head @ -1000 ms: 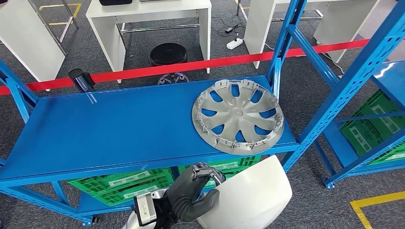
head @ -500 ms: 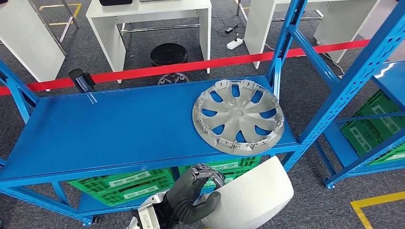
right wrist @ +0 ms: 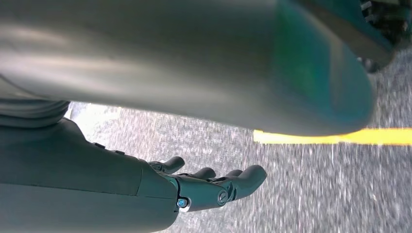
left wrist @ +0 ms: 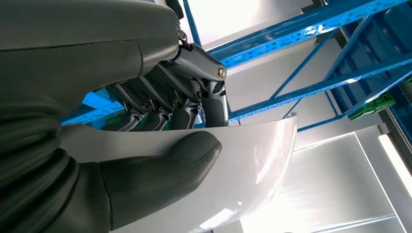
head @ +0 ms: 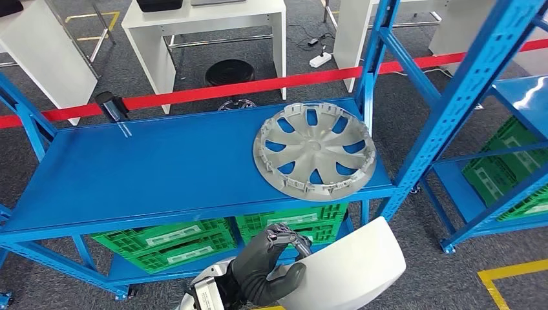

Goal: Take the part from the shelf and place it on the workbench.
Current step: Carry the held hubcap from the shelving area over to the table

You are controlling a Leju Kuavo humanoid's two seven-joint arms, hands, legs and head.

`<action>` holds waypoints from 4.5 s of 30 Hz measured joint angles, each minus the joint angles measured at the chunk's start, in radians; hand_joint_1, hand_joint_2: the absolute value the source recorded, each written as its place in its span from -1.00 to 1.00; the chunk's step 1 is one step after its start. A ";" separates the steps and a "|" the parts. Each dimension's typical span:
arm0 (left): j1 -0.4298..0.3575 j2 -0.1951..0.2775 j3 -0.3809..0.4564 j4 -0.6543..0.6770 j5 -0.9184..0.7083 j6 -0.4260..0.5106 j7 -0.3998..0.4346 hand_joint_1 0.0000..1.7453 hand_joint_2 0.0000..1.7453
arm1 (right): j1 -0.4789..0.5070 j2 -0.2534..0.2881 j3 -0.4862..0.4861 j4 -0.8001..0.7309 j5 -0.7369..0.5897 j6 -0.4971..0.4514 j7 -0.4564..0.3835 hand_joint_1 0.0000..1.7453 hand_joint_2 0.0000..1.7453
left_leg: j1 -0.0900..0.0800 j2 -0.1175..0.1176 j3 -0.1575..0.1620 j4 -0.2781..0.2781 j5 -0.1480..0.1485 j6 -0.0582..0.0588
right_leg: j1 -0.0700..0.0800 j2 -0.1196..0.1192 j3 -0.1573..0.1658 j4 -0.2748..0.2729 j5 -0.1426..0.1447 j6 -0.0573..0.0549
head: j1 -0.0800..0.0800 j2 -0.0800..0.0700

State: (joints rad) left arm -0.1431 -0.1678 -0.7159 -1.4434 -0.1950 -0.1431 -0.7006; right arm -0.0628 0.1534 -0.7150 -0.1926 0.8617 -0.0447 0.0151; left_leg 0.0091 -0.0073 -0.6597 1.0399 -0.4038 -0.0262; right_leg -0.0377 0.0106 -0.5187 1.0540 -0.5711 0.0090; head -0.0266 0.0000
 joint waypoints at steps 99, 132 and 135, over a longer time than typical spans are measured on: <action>-0.071 -0.004 -0.054 0.047 0.029 -0.016 0.000 1.00 1.00 | -0.005 -0.003 -0.035 0.000 0.000 0.003 -0.002 -1.00 -1.00 | -0.021 0.018 0.073 -0.021 -0.064 0.066 | 0.017 -0.008 -0.177 0.241 -0.010 0.032 | 0.002 0.000; -0.085 -0.007 -0.059 0.053 0.032 -0.019 0.000 1.00 1.00 | -0.006 -0.004 -0.053 -0.002 0.005 0.002 0.011 -1.00 -1.00 | -0.027 0.012 0.044 -0.014 -0.044 0.067 | 0.032 -0.011 -0.040 0.069 0.032 0.009 | 0.006 0.000; -0.089 -0.010 -0.060 0.053 0.032 -0.019 0.000 1.00 1.00 | -0.008 -0.006 -0.053 -0.005 0.008 0.003 0.010 -1.00 -1.00 | -0.029 0.013 0.033 -0.010 -0.026 0.053 | 0.044 -0.013 0.028 -0.046 0.022 -0.005 | 0.007 0.000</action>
State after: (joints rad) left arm -0.2316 -0.1780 -0.7756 -1.3902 -0.1635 -0.1623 -0.7010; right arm -0.0708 0.1473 -0.7683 -0.1972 0.8701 -0.0417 0.0247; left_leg -0.0196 0.0056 -0.6264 1.0295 -0.4294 0.0269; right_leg 0.0067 -0.0023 -0.4903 1.0079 -0.5493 0.0044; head -0.0200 0.0000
